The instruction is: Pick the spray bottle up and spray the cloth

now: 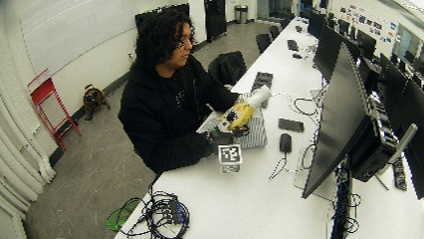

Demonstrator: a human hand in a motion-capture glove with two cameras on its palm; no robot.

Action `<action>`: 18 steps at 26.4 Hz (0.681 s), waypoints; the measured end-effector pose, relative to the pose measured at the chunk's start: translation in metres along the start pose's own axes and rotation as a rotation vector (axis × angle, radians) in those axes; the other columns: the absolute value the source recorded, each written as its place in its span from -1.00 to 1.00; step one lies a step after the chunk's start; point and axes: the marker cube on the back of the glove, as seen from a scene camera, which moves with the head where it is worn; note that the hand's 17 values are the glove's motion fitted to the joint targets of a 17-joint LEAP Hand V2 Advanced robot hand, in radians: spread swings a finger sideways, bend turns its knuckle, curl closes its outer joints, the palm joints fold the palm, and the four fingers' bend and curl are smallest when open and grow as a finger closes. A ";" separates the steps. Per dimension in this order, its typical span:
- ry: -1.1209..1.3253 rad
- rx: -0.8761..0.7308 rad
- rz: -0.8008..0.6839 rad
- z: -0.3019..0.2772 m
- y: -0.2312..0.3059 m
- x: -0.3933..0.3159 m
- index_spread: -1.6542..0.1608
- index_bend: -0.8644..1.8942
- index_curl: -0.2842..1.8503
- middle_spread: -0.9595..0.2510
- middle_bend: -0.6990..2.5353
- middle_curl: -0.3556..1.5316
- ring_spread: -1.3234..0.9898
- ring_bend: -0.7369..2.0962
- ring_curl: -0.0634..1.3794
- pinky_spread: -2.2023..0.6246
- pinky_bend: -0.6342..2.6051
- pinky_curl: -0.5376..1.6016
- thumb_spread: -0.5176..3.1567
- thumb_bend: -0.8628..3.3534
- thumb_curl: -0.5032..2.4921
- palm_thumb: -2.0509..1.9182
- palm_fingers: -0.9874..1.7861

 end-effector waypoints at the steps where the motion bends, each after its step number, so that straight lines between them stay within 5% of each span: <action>1: 0.081 0.021 -0.015 0.001 0.001 -0.002 0.60 -0.29 -0.44 0.41 -0.34 -0.17 0.01 -0.03 -0.35 0.39 -0.26 -0.14 -0.19 -0.60 -0.37 0.42 0.61; 12: 0.922 0.452 -0.336 0.017 0.015 -0.034 0.59 -0.30 -0.45 0.40 -0.34 -0.16 0.01 -0.02 -0.34 0.39 -0.26 -0.14 -0.19 -0.60 -0.37 0.42 0.60; 15: 0.878 0.456 -0.354 0.019 0.016 -0.037 0.58 -0.30 -0.46 0.39 -0.34 -0.16 0.00 -0.02 -0.34 0.39 -0.26 -0.14 -0.19 -0.60 -0.37 0.42 0.61; 18: 0.577 0.364 -0.280 0.007 0.009 -0.036 0.58 -0.30 -0.46 0.39 -0.34 -0.16 0.00 -0.01 -0.34 0.38 -0.26 -0.14 -0.19 -0.61 -0.38 0.41 0.61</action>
